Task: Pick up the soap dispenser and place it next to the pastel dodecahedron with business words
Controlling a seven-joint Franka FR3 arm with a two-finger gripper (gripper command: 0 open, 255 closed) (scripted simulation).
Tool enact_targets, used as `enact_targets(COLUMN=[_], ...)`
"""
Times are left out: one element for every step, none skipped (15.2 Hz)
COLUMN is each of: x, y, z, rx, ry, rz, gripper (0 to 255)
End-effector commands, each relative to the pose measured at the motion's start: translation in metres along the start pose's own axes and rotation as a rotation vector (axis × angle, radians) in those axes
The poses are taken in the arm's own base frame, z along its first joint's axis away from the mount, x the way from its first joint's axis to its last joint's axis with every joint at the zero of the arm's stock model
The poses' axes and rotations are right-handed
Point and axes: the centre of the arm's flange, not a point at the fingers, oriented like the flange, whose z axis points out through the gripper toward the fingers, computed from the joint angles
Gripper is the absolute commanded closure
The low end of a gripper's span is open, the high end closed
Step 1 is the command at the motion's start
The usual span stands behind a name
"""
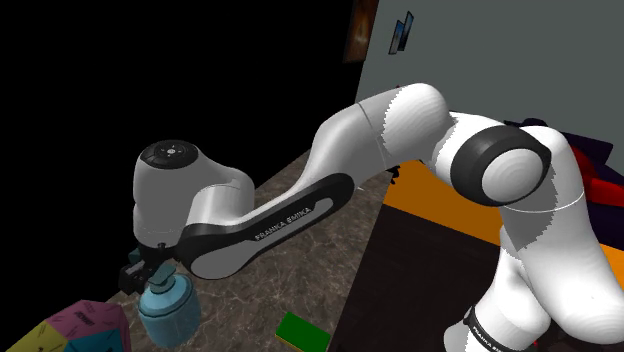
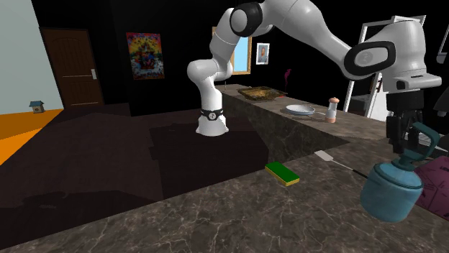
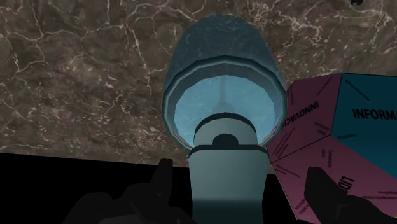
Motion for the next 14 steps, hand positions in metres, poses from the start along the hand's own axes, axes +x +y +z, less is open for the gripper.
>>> enact_targets(x=[0.000, 0.000, 0.000, 0.000, 0.000, 0.000, 0.000, 0.000, 0.000, 0.000, 0.000, 0.000, 0.000, 0.000], y=[0.000, 0.000, 0.000, 0.000, 0.000, 0.000, 0.000, 0.000, 0.000, 0.000, 0.000, 0.000, 0.000, 0.000], z=[0.000, 0.000, -0.013, -0.026, -0.040, -0.050, -0.050, -0.050, -0.050, -0.050, -0.050, -0.050, -0.050, -0.050], rx=[0.000, 0.000, 0.000, 0.000, 0.000, 0.000, 0.000, 0.000, 0.000, 0.000, 0.000, 0.000, 0.000, 0.000], ry=[0.000, 0.000, 0.000, 0.000, 0.000, 0.000, 0.000, 0.000, 0.000, 0.000, 0.000, 0.000, 0.000, 0.000], rz=[0.000, 0.000, 0.000, 0.000, 0.000, 0.000, 0.000, 0.000, 0.000, 0.000, 0.000, 0.000, 0.000, 0.000], gripper=[0, 0, 0, 0, 0, 0, 0, 0, 0, 0, 0, 0, 0, 0])
